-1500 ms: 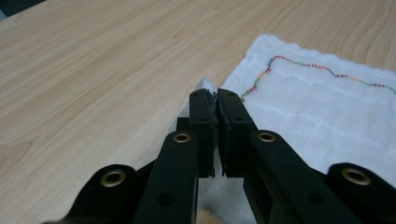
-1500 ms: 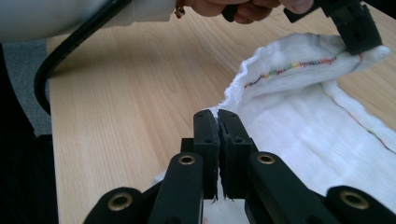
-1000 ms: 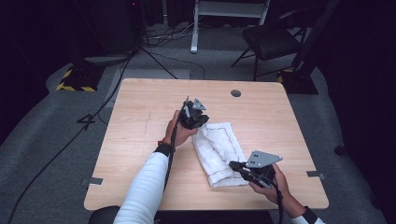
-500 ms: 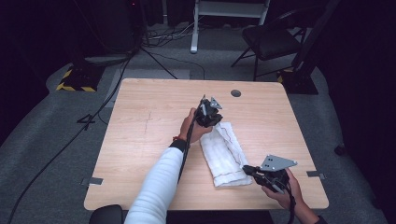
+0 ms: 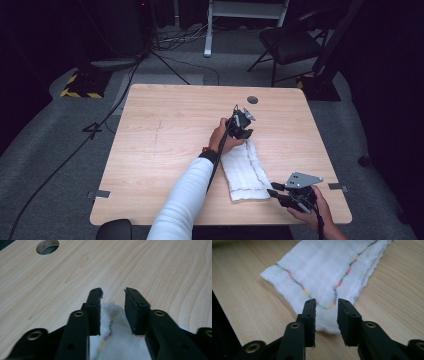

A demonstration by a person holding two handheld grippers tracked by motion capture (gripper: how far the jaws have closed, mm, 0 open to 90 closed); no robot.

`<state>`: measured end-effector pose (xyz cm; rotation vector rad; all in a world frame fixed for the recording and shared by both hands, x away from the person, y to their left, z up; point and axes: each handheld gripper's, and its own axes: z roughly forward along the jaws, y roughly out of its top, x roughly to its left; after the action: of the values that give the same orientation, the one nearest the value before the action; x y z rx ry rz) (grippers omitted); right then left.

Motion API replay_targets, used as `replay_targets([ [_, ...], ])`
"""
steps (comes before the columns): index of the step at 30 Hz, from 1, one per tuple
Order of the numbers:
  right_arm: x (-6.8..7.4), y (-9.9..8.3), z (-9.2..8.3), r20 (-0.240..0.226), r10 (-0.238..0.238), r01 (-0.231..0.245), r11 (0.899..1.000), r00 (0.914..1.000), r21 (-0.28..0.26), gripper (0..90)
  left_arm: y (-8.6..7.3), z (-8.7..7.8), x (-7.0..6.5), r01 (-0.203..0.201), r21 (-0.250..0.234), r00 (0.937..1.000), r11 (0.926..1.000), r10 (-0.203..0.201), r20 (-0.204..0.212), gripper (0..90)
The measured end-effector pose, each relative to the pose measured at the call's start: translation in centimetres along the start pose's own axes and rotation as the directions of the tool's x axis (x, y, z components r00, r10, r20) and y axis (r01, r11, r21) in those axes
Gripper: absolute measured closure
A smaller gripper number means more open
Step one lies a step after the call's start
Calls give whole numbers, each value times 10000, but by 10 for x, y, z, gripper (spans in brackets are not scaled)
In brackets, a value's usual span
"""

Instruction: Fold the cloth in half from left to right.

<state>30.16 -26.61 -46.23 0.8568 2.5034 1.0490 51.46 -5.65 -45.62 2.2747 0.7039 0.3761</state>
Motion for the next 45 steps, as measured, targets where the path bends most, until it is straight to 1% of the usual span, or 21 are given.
replay_targets([
  [2,-1,-2,0,95,18,-18,10000,10000,16,578,-3,-8,-3,-21,-70,10000,10000,21,-28,526],
  [4,-3,-2,-1,117,130,-130,9999,9998,12,540,-9,-20,-6,-52,-16,9999,10000,52,89,387],
  [7,-7,0,-1,238,289,-287,9996,9993,-74,487,-20,-37,-9,-95,-183,9993,9998,102,370,277],
  [9,-9,0,0,294,339,-338,9994,9990,-51,467,-31,-50,-12,44,-351,9975,9994,-19,713,236],
  [10,-10,1,1,380,413,-411,9991,9984,-46,451,-36,-55,-14,58,-333,9964,9994,-30,842,220],
  [12,-12,1,2,628,453,-456,9990,9970,27,434,-48,-62,-21,-28,-363,9954,9993,63,959,205],
  [14,-16,1,2,722,551,-556,9984,9959,54,419,-59,-67,-29,-137,-254,9918,9996,169,1266,202],
  [15,-17,1,2,773,599,-606,9981,9952,58,412,-67,-70,-36,-472,-219,9893,9986,498,1370,201],
  [16,-19,0,2,818,599,-604,9982,9949,37,407,-73,-71,-42,-572,-206,9869,9982,597,1500,201],
  [19,-23,0,2,882,657,-663,9978,9939,36,407,-85,-72,-57,-643,89,9823,9979,617,1767,202],
  [20,-24,0,2,892,682,-689,9976,9937,44,407,-87,-71,-62,-813,203,9811,9965,764,1777,203],
  [21,-25,0,3,951,652,-663,9978,9933,87,407,-88,-70,-67,-876,322,9818,9956,809,1719,203],
  [23,-28,-3,6,1051,643,-675,9974,9924,266,412,-91,-69,-74,-1163,440,9759,9922,1059,1910,202],
  [25,-28,-6,10,980,670,-719,9963,9929,477,413,-95,-67,-79,-1597,692,9753,9847,1466,1653,203],
  [26,-27,-7,13,969,571,-638,9957,9937,668,412,-96,-67,-79,-1635,747,9739,9837,1489,1712,203],
  [27,-27,-8,15,913,513,-582,9955,9945,745,413,-100,-67,-78,-1506,823,9747,9852,1341,1786,203],
  [30,-24,-9,22,625,358,-418,9942,9974,987,412,-106,-68,-76,-1479,875,9743,9851,1299,1840,206],
  [32,-21,-10,25,425,149,-196,9934,9990,1134,422,-110,-70,-74,-1424,884,9745,9858,1240,1870,206],
  [38,-13,-9,28,-155,-11,27,9948,9999,1022,425,-123,-80,-70,-1321,832,9754,9877,1146,1883,206],
  [40,-7,-7,29,-289,-230,259,9944,9993,1028,429,-127,-84,-70,-1352,782,9746,9877,1184,1903,207],
  [45,7,-4,30,-655,-510,582,9919,9965,1133,418,-139,-95,-73,-1183,713,9766,9904,1031,1887,207],
])
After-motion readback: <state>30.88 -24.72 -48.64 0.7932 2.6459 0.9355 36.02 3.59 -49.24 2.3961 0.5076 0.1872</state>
